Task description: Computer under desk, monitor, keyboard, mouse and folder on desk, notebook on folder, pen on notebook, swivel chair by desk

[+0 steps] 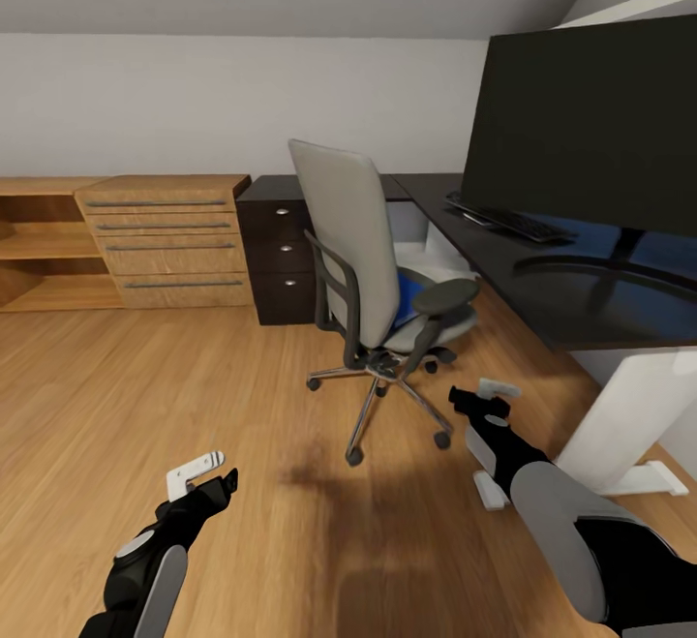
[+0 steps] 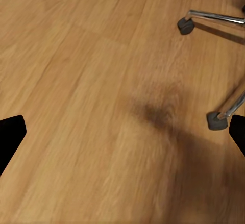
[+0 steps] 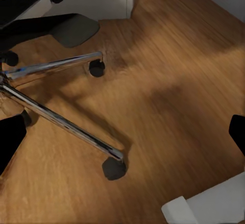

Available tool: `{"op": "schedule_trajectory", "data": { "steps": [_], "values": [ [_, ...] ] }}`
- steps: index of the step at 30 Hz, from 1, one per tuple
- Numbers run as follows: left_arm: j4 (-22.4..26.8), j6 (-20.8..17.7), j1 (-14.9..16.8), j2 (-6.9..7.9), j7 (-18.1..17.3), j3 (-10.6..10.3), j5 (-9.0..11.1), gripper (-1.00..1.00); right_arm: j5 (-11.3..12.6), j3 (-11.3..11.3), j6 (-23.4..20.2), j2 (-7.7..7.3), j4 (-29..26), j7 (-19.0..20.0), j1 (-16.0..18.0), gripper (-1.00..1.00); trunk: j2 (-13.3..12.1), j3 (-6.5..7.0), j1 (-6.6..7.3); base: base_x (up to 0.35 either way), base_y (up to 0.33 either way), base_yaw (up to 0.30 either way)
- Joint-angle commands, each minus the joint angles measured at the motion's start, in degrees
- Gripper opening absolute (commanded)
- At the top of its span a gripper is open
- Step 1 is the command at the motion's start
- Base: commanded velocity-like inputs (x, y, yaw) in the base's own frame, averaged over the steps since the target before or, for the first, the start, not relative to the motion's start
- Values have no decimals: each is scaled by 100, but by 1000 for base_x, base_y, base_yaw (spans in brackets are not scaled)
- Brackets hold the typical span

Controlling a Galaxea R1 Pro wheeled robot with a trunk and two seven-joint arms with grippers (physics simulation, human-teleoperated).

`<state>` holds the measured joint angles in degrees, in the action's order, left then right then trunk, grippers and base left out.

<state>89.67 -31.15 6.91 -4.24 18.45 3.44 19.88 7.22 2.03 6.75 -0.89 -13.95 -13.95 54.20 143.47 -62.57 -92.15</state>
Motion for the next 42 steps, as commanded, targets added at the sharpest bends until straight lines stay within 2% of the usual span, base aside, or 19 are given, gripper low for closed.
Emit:
{"op": "schedule_trajectory", "data": {
  "steps": [1, 6, 8, 12, 18, 34, 42],
  "values": [
    [8, -19, 3, -4, 39, 2, 60, 100, 61, 3, 68, 1, 5, 7, 4, 100, 2, -5, -1, 257, 0, 0],
    [7, -14, 3, -6, 41, -1, 60, 100, 8, 0, 662, 1, 14, 7, 0, 100, 2, -5, -1, 154, 0, 0],
    [7, -15, 3, -6, 37, -1, 59, 100, -168, 0, 1054, 1, 21, 7, -6, 100, 2, -5, -1, 23, 0, 0],
    [7, -14, 3, -6, 37, -1, 59, 100, -309, 0, 1227, 1, 23, 1, -12, 100, 2, -5, -1, 88, 0, 0],
    [7, -17, 3, -7, 36, -4, 59, 100, -380, -1, 1310, 1, 24, -5, -14, 100, 2, -5, -1, 177, 0, 0],
    [7, -18, 3, -7, 36, -10, 59, 100, -388, -1, 1313, 9, 24, -3, -14, 100, 2, -5, -1, 142, 0, 0],
    [7, -15, 3, -7, 36, -10, 59, 100, -397, -17, 1303, 10, 40, -2, -14, 100, 2, 28, -1, 11, 0, 183]
  ]
}}
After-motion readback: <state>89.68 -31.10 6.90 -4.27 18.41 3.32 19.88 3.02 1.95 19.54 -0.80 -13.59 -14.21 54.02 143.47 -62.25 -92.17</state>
